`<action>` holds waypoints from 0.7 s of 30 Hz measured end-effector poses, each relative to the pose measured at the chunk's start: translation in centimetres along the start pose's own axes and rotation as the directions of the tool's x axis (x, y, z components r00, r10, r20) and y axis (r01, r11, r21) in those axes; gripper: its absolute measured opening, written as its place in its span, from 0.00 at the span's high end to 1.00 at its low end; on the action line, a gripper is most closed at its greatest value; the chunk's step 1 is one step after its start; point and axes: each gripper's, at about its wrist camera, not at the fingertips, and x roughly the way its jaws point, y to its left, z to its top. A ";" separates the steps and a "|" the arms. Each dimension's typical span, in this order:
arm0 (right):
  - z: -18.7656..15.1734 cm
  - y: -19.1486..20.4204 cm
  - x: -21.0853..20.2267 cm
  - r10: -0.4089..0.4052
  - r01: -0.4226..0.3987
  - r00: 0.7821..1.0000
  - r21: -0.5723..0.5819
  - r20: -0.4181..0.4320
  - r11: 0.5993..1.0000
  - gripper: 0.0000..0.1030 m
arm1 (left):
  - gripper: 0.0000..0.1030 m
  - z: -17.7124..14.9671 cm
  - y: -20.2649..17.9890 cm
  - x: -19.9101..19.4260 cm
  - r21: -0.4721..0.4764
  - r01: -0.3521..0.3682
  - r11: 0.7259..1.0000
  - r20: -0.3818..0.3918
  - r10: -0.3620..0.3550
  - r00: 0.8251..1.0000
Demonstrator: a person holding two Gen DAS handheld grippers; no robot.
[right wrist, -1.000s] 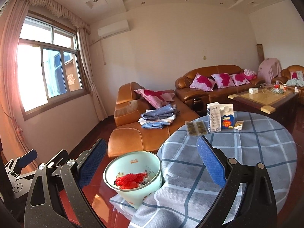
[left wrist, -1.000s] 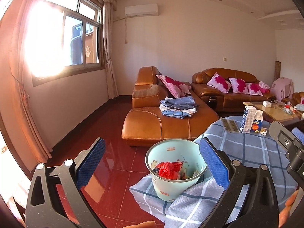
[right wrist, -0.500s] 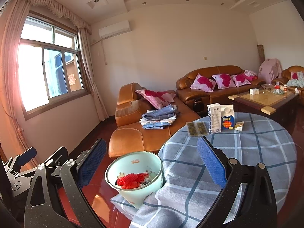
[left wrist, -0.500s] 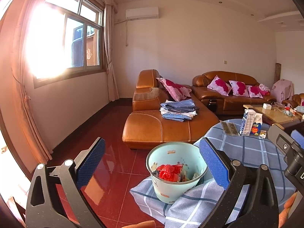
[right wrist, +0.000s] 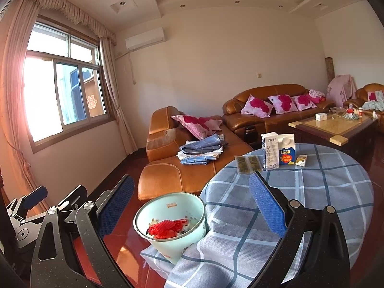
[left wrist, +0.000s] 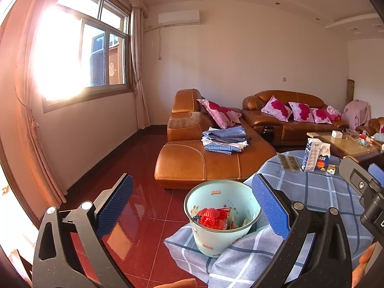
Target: Collect trash
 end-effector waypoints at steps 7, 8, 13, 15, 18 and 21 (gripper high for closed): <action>-0.1 -0.1 -0.1 0.002 -0.002 1.000 0.001 -0.008 1.000 0.08 | 0.06 0.1 0.0 0.1 0.001 0.000 1.000 -0.002 0.000 1.000; -0.1 -0.1 -0.1 0.001 -0.001 1.000 0.000 -0.006 1.000 0.08 | 0.06 0.1 0.0 0.1 0.002 -0.001 1.000 -0.002 0.001 1.000; -0.2 -0.1 -0.2 0.000 0.000 1.000 0.005 -0.006 1.000 0.08 | 0.06 0.0 0.0 0.1 0.006 0.001 1.000 -0.006 -0.001 1.000; -0.2 -0.1 -0.3 -0.001 0.001 1.000 0.006 -0.006 1.000 0.08 | 0.06 0.0 0.0 0.2 0.005 0.001 1.000 -0.005 -0.001 1.000; -0.2 -0.1 -0.3 0.000 0.000 1.000 0.006 -0.007 1.000 0.08 | 0.06 0.0 0.0 0.2 0.005 0.001 1.000 -0.007 -0.001 1.000; -0.1 -0.1 -0.3 -0.001 0.001 1.000 0.005 -0.005 1.000 0.08 | 0.06 0.0 0.0 0.2 0.005 0.001 1.000 -0.007 -0.001 1.000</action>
